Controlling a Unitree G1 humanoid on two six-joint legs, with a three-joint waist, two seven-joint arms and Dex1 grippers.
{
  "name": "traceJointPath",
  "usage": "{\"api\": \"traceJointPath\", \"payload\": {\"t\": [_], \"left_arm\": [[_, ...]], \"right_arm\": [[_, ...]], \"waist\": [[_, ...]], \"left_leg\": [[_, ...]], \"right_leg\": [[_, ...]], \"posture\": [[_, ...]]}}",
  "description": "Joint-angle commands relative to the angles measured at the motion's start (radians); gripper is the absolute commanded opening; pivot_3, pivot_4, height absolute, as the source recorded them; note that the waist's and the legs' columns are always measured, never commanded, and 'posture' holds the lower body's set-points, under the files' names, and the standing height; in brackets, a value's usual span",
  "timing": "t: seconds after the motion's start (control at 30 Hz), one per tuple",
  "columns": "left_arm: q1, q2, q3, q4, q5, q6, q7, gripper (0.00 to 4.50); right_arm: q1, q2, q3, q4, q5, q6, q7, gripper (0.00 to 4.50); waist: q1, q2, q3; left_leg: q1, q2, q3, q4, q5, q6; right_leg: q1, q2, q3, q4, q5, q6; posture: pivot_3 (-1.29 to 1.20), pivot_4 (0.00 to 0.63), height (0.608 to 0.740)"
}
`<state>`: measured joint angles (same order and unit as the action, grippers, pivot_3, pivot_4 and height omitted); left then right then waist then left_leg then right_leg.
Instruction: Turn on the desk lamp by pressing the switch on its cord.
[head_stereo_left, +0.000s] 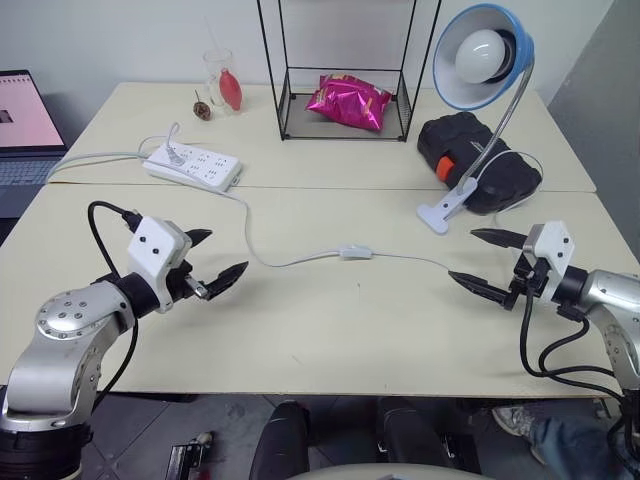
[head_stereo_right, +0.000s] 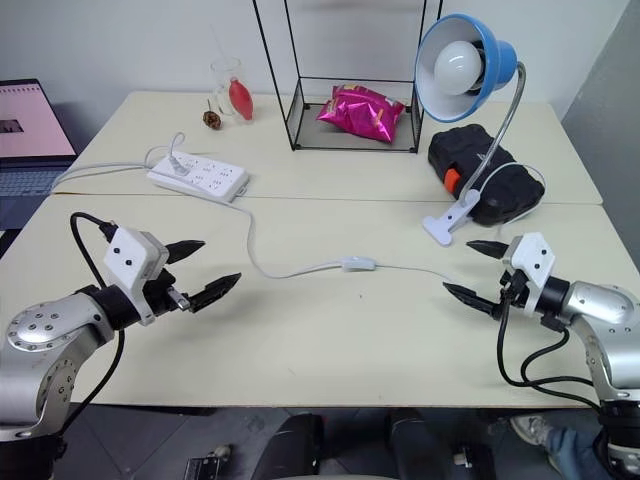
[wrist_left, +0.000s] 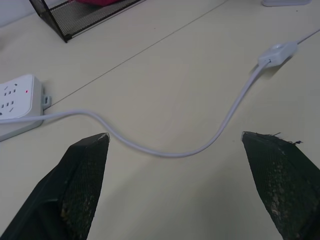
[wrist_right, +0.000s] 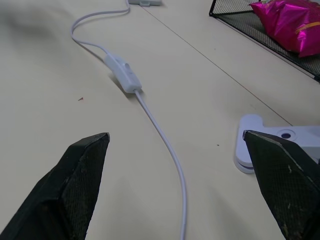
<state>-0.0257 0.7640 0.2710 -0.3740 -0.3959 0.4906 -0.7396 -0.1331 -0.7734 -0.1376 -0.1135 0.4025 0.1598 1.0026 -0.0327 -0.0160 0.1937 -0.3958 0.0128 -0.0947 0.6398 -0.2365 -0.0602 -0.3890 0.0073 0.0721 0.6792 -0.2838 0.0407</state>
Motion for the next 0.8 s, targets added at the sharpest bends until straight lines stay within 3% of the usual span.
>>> {"api": "traceJointPath", "payload": {"t": [0.03, 0.27, 0.5, 0.8], "left_arm": [[0.001, 0.009, 0.015, -0.039, -0.012, -0.017, -0.012, 4.38], [0.009, -0.008, -0.007, -0.048, 0.047, -0.051, 0.029, 4.38], [0.014, -0.017, -0.003, -0.029, 0.021, -0.132, -0.036, 4.38], [-0.091, -0.025, -0.047, 0.059, -0.004, -0.149, -0.091, 4.38]], "right_arm": [[-0.014, 0.004, -0.004, -0.026, 0.003, -0.016, 0.011, 4.5], [-0.028, 0.014, 0.013, -0.032, 0.003, -0.01, 0.012, 4.5], [-0.034, 0.026, 0.036, -0.064, 0.013, 0.012, -0.002, 4.5], [-0.021, 0.033, 0.034, -0.15, 0.046, 0.117, -0.035, 4.5]], "waist": [[0.0, 0.0, 0.0], [0.0, 0.0, 0.0], [0.0, 0.0, 0.0], [0.001, 0.0, 0.0]], "left_leg": [[0.0, 0.0, 0.0, 0.0, 0.0, 0.0], [0.0, 0.0, 0.0, 0.0, 0.0, 0.0], [0.0, 0.0, 0.0, 0.0, 0.0, 0.0], [0.0, 0.0, 0.0, 0.0, 0.0, 0.0]], "right_leg": [[0.0, 0.0, 0.0, 0.0, 0.0, 0.0], [0.0, 0.0, 0.0, 0.0, 0.0, 0.0], [0.0, 0.0, 0.0, 0.0, 0.0, 0.0], [0.0, 0.0, 0.0, 0.0, 0.0, 0.0]], "posture": [[0.0, 0.15, 0.74], [0.0, 0.15, 0.74], [0.0, 0.15, 0.74], [0.0, 0.15, 0.74]]}}
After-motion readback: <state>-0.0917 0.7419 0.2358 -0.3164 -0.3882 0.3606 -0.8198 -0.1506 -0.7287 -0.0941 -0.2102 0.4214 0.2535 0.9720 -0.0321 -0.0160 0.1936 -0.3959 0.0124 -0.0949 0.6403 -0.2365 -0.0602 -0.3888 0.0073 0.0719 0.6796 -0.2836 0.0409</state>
